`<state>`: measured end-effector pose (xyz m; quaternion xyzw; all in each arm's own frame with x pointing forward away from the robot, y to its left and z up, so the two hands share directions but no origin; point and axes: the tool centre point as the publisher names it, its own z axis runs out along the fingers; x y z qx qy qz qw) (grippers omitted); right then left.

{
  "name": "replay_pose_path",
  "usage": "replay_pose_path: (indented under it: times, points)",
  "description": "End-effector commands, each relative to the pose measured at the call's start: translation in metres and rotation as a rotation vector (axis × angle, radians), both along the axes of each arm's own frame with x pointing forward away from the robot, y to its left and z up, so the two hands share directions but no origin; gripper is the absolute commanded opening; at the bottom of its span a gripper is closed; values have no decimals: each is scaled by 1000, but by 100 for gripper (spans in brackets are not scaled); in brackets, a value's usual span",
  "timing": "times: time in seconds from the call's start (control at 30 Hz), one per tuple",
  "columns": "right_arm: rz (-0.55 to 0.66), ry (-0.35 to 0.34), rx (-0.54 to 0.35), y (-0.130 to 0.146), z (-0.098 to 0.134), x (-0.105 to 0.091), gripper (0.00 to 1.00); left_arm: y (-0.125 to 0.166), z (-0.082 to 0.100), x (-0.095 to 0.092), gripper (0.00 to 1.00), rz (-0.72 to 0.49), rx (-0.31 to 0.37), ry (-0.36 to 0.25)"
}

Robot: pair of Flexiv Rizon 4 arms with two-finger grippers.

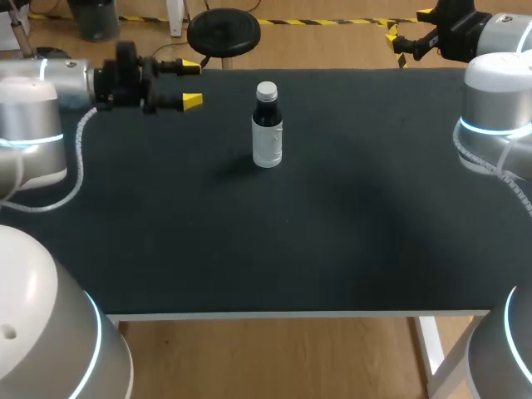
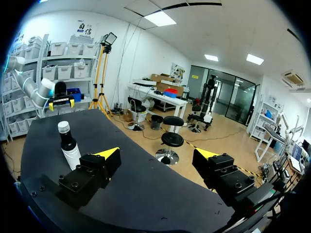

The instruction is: Unscrew the bottle cap

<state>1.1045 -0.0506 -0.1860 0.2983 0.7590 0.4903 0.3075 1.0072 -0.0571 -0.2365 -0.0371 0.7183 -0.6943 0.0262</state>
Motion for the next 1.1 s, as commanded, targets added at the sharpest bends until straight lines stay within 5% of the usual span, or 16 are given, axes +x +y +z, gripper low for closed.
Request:
replay_pose_path:
  times: [0.03, 1.1]
  points:
    - [0, 1, -1, 0, 0, 0, 100, -6, -9, 3, 100, -23, -19, -1]
    - [0, 1, -1, 0, 0, 0, 100, -77, -44, 2, 100, -154, -31, 19]
